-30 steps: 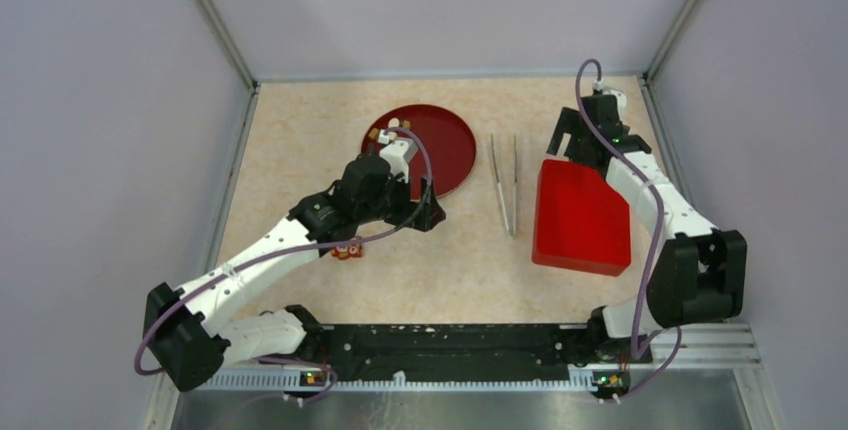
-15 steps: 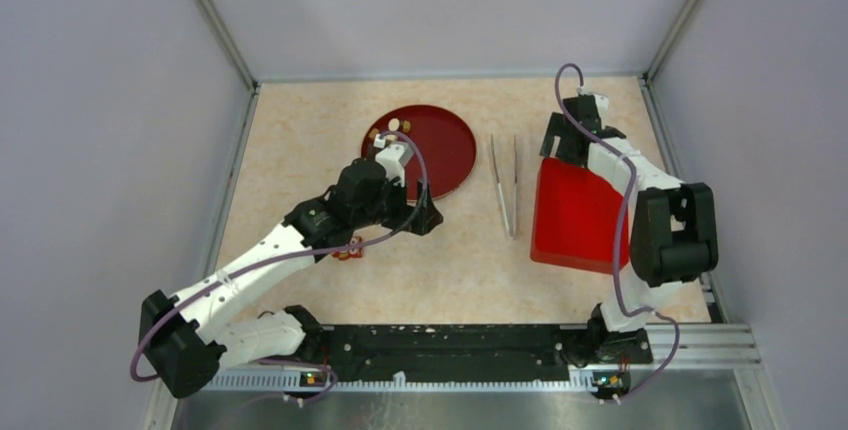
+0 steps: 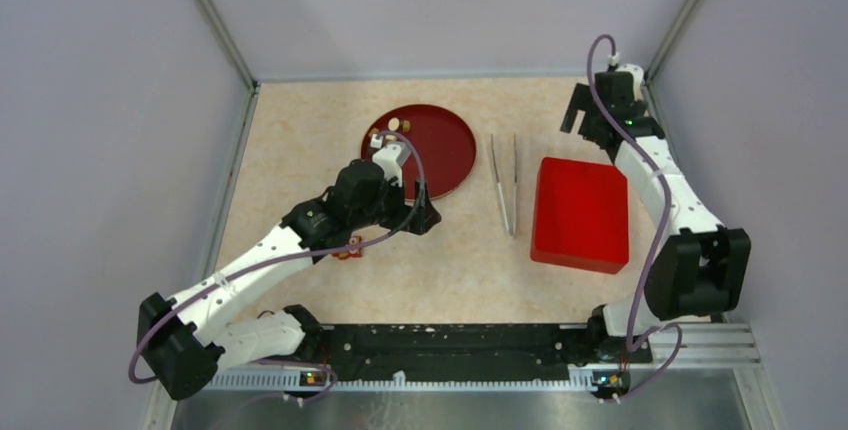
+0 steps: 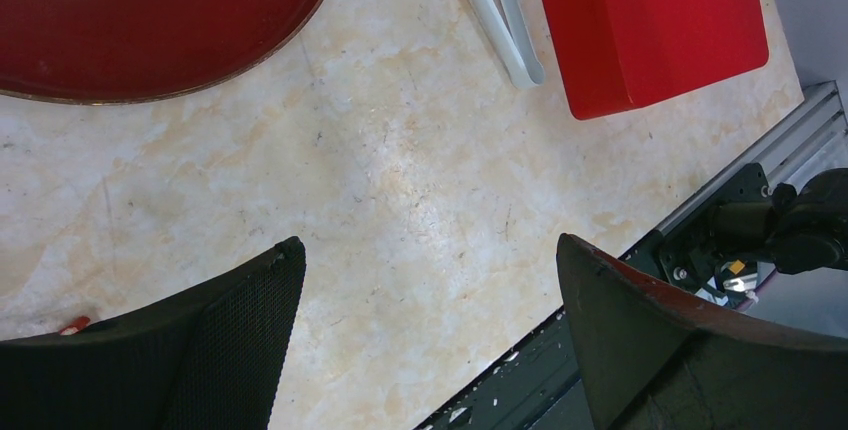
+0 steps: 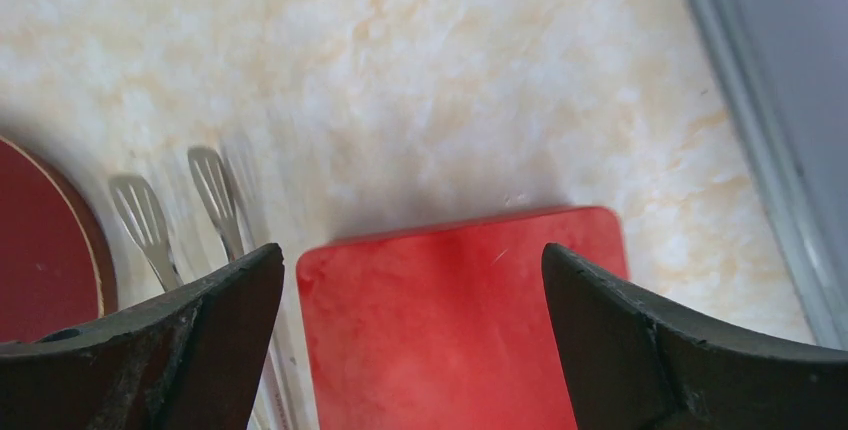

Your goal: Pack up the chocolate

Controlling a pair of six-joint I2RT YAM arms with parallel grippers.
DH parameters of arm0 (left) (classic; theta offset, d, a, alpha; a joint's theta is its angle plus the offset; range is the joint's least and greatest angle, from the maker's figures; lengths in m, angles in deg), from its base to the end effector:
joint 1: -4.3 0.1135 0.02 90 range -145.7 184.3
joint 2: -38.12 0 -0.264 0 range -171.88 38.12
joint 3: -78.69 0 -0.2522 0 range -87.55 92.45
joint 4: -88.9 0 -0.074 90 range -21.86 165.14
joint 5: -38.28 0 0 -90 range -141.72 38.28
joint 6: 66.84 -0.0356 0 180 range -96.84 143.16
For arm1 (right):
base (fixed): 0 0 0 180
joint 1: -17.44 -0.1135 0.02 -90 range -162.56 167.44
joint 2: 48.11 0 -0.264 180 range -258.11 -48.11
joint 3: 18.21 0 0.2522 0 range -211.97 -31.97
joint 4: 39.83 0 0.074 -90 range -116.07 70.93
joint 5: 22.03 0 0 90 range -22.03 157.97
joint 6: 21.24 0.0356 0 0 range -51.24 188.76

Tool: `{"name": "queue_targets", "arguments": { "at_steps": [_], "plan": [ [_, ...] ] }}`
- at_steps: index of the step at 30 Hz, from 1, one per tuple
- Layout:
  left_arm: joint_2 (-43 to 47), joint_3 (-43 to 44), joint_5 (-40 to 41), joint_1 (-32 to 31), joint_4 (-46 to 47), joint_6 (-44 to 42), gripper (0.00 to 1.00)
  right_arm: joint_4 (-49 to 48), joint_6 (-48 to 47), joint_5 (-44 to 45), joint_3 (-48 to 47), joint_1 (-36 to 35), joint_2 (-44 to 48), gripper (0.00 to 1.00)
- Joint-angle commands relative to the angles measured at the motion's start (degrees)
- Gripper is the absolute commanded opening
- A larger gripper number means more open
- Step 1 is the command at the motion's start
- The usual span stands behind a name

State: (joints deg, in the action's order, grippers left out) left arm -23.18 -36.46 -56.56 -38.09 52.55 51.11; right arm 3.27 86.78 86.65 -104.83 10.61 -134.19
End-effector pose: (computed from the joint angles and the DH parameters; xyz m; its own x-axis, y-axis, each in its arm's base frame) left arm 0.1730 -0.1620 0.3014 -0.6928 0.0001 -0.7211 0.4522 0.7790 -0.4343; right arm 0.3325 0.0283 0.3064 -0.6010 0.2232 -0.7675 0.3234 0.9460 0.0219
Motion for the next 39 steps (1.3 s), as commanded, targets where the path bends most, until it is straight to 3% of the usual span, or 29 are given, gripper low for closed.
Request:
{"name": "queue_targets", "arguments": {
  "at_steps": [1,6,11,24,30,34,39],
  "plan": [
    [1.1,0.4,0.9,0.2,1.1,-0.4,0.99,1.1,-2.1,-0.4,-2.3,4.0,3.6,0.98],
    [1.2,0.3,0.9,0.2,1.2,-0.5,0.99,-1.3,-1.4,-7.1,4.0,10.9,4.1,0.98],
    [0.8,0.3,0.6,0.2,1.5,-0.5,0.99,-2.0,-1.2,-8.2,6.2,12.8,4.1,0.98],
    [0.3,0.6,1.0,0.3,1.7,-0.6,0.99,0.1,-0.9,-10.2,0.5,12.8,4.5,0.98],
    [0.1,0.1,0.6,0.3,2.4,-0.4,0.99,-6.0,-0.2,-11.0,10.5,12.5,-1.2,0.97],
    [0.2,-0.5,0.6,0.2,2.3,-0.3,0.99,-5.0,0.4,-7.4,13.3,10.6,-7.9,0.96],
    [0.2,0.0,0.9,0.3,1.8,-0.5,0.99,-2.5,0.8,-7.1,8.4,7.3,-0.5,0.96]
  ]
}}
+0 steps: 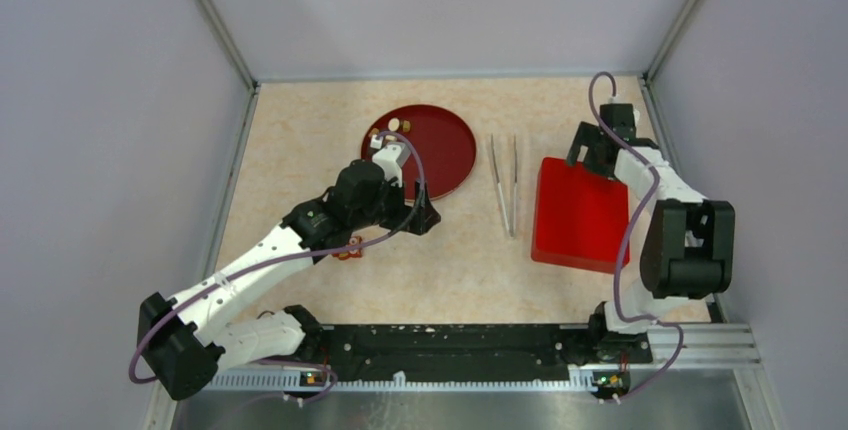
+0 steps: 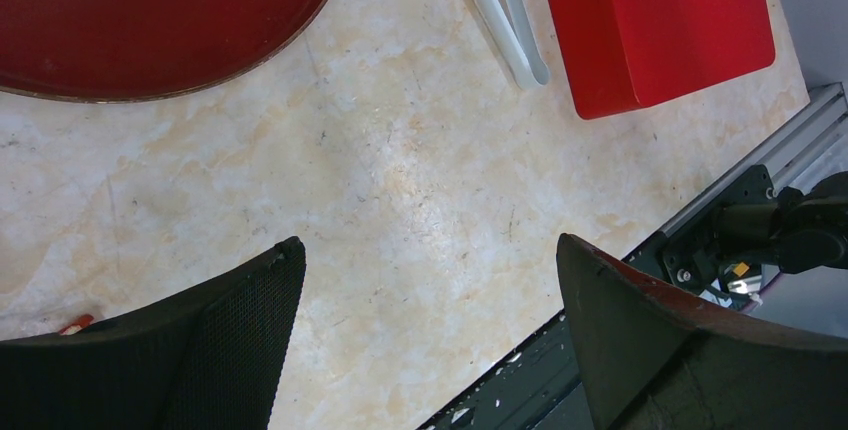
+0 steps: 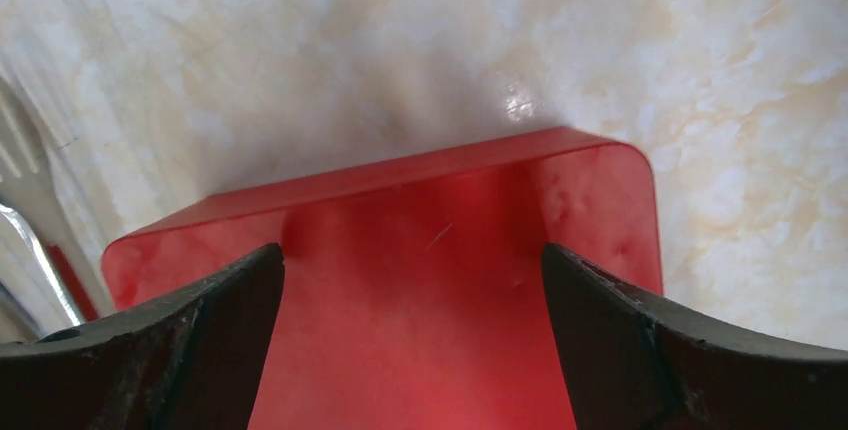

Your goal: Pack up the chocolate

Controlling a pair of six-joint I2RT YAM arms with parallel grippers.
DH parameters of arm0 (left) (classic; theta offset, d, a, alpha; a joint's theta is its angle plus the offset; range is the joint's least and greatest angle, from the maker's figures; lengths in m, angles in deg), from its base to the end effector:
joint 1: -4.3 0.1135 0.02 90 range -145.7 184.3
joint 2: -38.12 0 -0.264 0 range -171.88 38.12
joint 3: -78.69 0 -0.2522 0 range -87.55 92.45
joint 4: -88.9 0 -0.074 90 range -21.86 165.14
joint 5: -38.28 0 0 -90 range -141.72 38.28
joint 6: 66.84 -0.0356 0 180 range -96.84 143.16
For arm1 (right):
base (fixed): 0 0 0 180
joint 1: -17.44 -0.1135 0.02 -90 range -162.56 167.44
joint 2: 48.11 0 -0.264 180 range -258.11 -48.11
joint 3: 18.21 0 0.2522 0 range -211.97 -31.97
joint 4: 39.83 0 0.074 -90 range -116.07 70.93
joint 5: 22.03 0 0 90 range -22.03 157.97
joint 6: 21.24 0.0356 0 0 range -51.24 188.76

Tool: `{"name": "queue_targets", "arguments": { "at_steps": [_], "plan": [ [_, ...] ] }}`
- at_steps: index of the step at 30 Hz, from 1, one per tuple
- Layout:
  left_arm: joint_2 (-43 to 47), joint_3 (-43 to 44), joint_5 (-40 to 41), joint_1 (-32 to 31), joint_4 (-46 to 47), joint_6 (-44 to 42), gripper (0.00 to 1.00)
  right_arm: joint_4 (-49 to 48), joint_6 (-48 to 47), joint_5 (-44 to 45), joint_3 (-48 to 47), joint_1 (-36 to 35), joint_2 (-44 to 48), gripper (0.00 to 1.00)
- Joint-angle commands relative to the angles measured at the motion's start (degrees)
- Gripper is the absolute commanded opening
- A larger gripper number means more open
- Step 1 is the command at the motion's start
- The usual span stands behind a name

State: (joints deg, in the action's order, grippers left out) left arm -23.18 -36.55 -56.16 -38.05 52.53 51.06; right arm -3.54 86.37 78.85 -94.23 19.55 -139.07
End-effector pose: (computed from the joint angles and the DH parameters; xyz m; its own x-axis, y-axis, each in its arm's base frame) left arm 0.1732 -0.1616 0.3008 -0.6916 -0.0008 -0.7223 0.4481 0.7838 -0.4300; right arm 0.3359 -0.0191 0.2275 -0.6960 0.3229 -0.6414 0.3828 0.9225 0.0492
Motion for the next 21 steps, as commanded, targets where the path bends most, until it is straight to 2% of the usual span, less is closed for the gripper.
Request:
{"name": "queue_targets", "arguments": {
  "at_steps": [1,6,13,17,21],
  "plan": [
    [0.2,0.2,0.5,0.3,1.8,-0.5,0.99,5.3,1.1,1.0,-5.3,-3.5,5.9,0.96],
    [0.4,0.3,0.5,0.3,2.1,-0.2,0.99,8.5,0.6,2.8,-12.5,-9.5,6.7,0.96],
    [1.6,-0.3,1.9,0.3,0.9,-0.7,0.99,2.2,2.3,2.3,-2.0,-9.7,-1.0,0.96],
    [2.0,-0.8,2.3,0.4,0.3,-1.0,0.99,6.1,2.0,4.2,-4.1,-10.0,-7.3,0.95],
    [2.0,-0.5,2.3,0.4,-0.2,-1.0,0.99,8.3,1.3,6.2,-8.0,-10.7,-0.9,0.95]
  ]
}}
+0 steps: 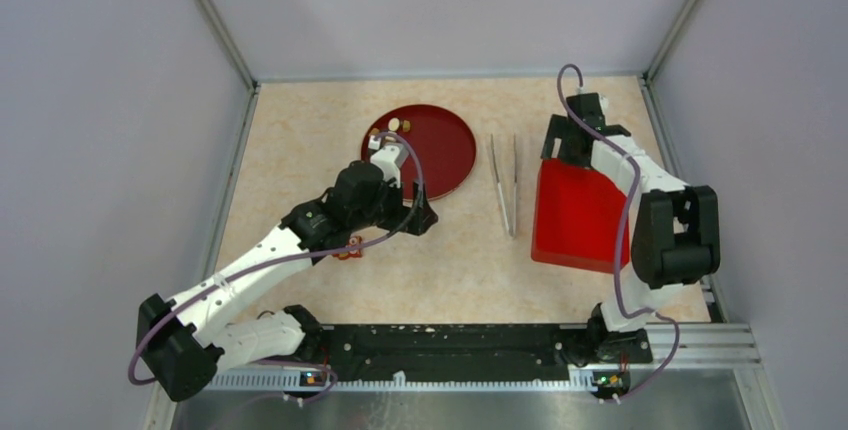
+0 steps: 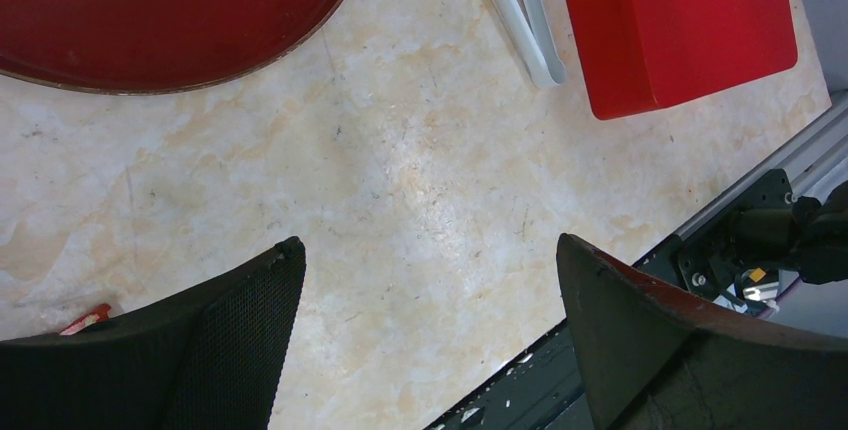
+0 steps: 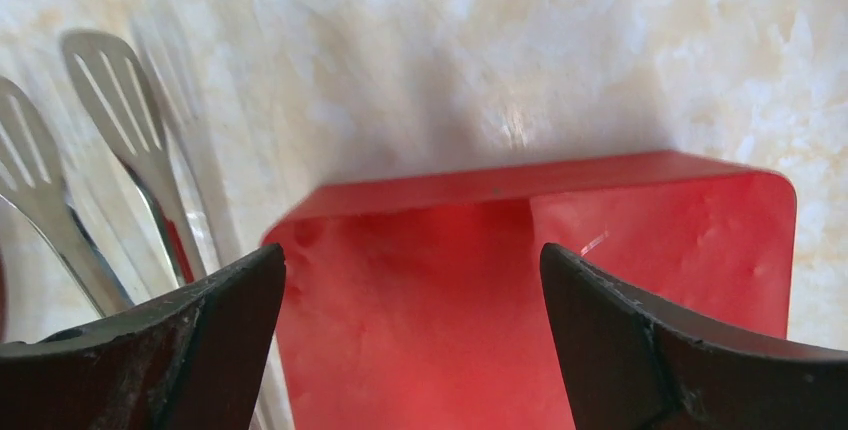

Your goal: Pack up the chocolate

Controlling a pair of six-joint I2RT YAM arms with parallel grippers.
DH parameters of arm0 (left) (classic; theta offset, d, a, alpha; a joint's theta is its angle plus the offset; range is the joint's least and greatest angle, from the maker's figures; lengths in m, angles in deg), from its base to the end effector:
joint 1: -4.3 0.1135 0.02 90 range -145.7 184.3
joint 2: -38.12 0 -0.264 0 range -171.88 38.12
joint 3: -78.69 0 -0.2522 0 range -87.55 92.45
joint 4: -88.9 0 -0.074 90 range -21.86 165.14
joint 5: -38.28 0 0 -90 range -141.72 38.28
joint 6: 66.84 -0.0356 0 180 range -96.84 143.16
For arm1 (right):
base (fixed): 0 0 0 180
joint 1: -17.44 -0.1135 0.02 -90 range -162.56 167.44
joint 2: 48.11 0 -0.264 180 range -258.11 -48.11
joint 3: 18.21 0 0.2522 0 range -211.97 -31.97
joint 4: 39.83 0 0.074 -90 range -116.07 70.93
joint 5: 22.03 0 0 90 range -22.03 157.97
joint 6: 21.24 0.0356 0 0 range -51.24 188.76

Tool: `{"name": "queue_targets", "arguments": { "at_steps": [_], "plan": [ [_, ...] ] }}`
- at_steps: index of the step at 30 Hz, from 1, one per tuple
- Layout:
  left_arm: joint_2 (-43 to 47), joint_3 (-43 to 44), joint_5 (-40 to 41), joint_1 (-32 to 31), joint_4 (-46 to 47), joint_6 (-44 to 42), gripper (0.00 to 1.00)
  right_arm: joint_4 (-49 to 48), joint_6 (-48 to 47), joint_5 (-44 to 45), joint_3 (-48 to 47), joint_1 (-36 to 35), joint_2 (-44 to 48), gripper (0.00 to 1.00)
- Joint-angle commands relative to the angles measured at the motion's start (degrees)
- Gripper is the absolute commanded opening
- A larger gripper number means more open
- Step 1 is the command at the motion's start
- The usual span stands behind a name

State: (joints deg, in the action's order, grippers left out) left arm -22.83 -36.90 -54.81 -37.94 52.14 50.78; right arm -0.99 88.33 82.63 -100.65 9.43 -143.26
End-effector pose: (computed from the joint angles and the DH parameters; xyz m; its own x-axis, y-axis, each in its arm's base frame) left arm 0.1728 -0.1595 0.2994 -0.6868 -0.0017 -0.7268 0.4359 0.7993 -0.4137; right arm 0.3549 0.0408 0.2360 -0.7237 0.2254 -0.6523 0.2796 0.9599 0.0215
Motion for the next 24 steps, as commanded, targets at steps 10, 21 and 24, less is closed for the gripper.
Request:
{"name": "queue_targets", "arguments": {
  "at_steps": [10,21,24],
  "plan": [
    [1.3,0.3,1.4,0.4,1.1,-0.6,0.99,7.7,-1.5,1.3,-5.7,-0.5,18.7,0.99],
    [6.0,-1.2,4.2,0.4,1.4,-1.0,0.99,15.4,3.6,3.6,14.0,-0.5,33.9,0.99],
    [6.2,-1.6,4.2,0.4,1.1,-1.1,0.99,18.3,7.2,4.1,18.7,-0.4,36.7,0.99]
  ]
}}
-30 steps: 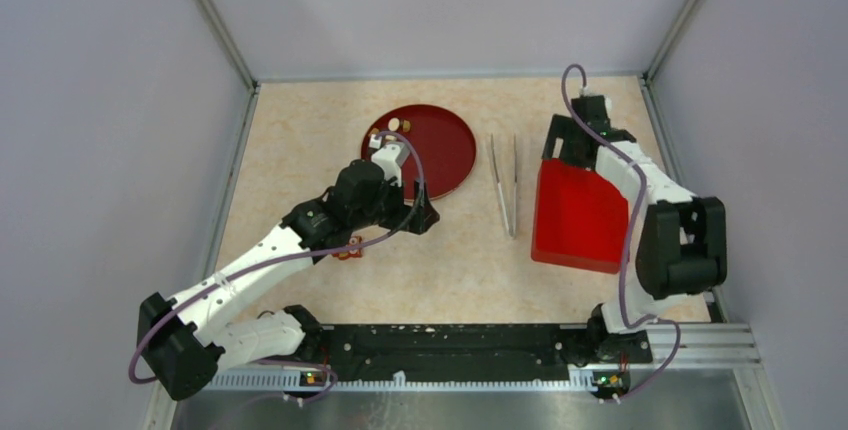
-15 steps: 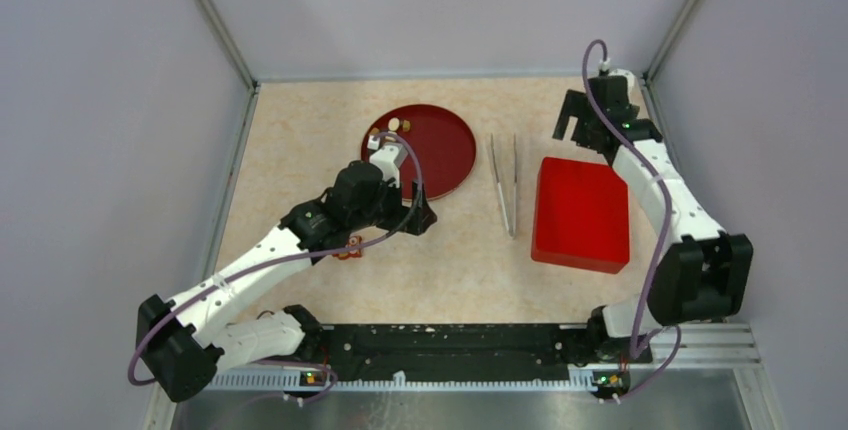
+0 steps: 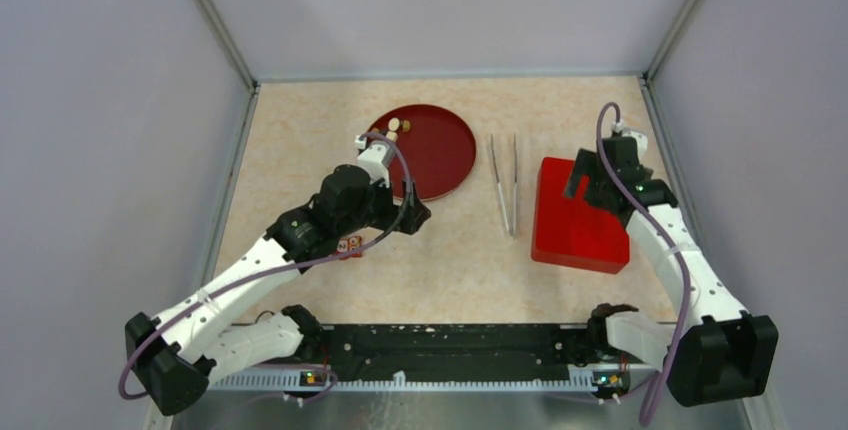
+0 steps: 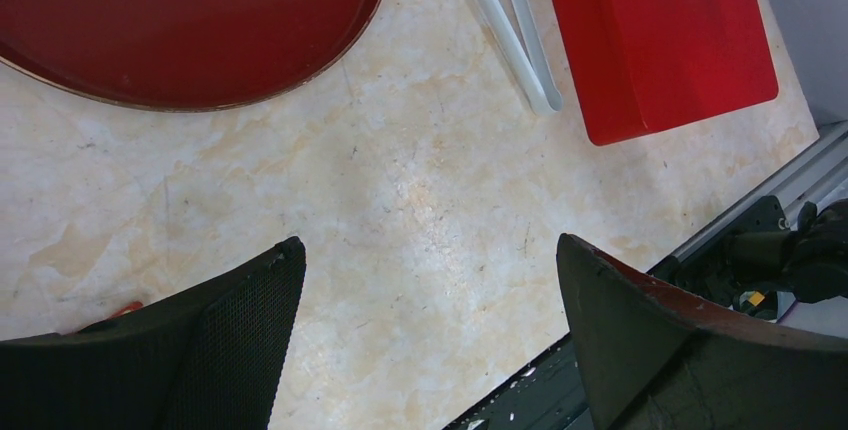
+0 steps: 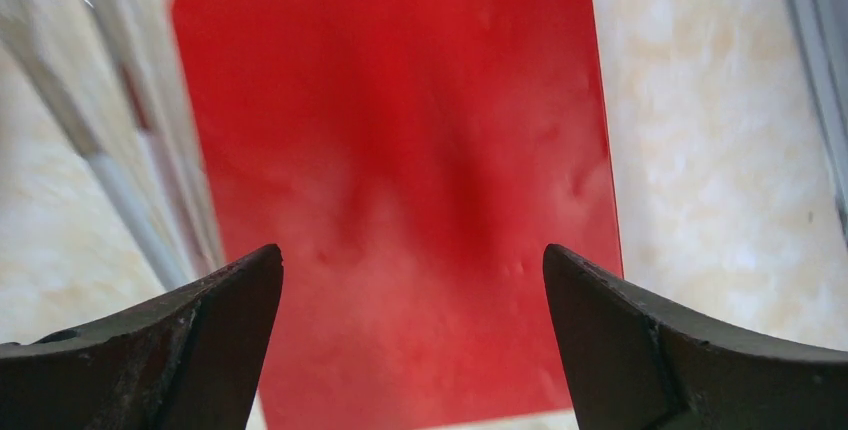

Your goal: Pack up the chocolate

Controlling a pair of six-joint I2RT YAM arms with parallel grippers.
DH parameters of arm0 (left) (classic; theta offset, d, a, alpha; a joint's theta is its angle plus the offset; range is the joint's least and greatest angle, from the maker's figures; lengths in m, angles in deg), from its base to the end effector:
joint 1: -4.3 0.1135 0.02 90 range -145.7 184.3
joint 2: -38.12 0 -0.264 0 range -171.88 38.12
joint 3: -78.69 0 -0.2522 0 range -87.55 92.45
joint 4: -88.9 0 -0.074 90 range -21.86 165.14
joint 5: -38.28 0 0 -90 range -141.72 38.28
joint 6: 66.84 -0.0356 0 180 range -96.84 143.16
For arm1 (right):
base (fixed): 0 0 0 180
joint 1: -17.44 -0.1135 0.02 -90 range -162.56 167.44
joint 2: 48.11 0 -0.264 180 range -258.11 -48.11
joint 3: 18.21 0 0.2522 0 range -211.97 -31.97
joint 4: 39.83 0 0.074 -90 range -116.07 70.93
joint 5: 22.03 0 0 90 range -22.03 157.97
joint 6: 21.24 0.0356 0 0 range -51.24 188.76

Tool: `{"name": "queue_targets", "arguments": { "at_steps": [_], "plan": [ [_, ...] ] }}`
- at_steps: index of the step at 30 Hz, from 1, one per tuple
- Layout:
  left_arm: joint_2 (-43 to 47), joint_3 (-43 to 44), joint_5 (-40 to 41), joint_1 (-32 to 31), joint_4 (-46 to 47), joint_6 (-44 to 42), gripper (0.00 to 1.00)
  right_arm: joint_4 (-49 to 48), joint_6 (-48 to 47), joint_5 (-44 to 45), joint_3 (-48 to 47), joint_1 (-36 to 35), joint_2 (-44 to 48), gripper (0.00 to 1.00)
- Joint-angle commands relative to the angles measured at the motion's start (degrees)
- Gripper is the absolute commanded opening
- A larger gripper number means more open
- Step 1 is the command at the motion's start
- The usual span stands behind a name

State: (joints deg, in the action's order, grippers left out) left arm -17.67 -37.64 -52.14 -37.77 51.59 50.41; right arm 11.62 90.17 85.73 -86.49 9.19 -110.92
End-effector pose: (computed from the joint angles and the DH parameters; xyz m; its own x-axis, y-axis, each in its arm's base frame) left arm 0.1608 -0.1455 0.3125 -0.6332 -0.0452 -0.7726 0.4329 0.8069 -0.4020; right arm 0.2246 0.0216 0.2948 -0.6359 0.2591 -0.7270 0.3279 0.9434 0.0495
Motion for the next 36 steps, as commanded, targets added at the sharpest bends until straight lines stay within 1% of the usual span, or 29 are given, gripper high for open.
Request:
{"name": "queue_targets", "arguments": {
  "at_steps": [1,5,9,12,16,18,20,23,26,28,30,32,36],
  "plan": [
    [1.1,-0.8,1.6,0.2,1.3,-0.9,0.99,7.4,6.8,2.2,4.8,-0.2,5.0,0.99],
    [1.8,-1.1,1.7,0.2,1.0,-1.6,0.99,10.9,8.9,4.0,2.5,0.3,8.3,0.99],
    [1.9,-2.1,0.9,0.2,1.9,-1.7,0.99,11.3,12.7,1.7,1.7,1.4,8.9,0.99],
    [1.4,-2.6,0.7,0.2,2.2,-1.6,0.99,9.1,15.9,-0.2,6.2,1.4,7.8,0.99],
    [1.1,-3.3,0.7,0.2,2.1,-1.7,0.99,5.0,20.5,-0.3,13.9,1.4,6.1,0.98],
    [0.9,-3.1,0.8,0.2,1.7,-1.6,0.99,4.3,21.6,-1.7,15.3,1.4,4.7,0.97],
    [0.9,-2.8,0.7,0.2,1.3,-1.5,0.99,6.5,22.4,0.1,12.7,1.4,3.5,0.95],
    [1.2,-1.9,0.8,0.3,0.9,-1.3,0.99,13.0,23.8,8.6,3.3,1.5,3.7,0.95],
    [2.3,-1.1,0.9,0.2,1.3,-0.5,0.99,11.9,21.3,11.4,-3.6,1.5,8.0,0.95],
    [3.3,-0.9,0.7,0.3,1.9,0.1,0.99,9.2,20.7,12.9,-4.2,1.4,11.3,0.95],
    [4.0,-1.0,0.7,0.2,2.7,0.6,0.99,5.9,21.1,15.0,-1.3,1.5,13.7,0.95],
    [4.1,-1.1,0.8,0.3,3.1,0.5,0.99,2.5,22.7,14.8,4.2,1.7,14.1,0.95],
    [5.1,0.5,2.8,0.2,2.2,2.1,0.99,-0.4,26.8,9.9,13.7,2.1,8.4,0.95]
  ]
}}
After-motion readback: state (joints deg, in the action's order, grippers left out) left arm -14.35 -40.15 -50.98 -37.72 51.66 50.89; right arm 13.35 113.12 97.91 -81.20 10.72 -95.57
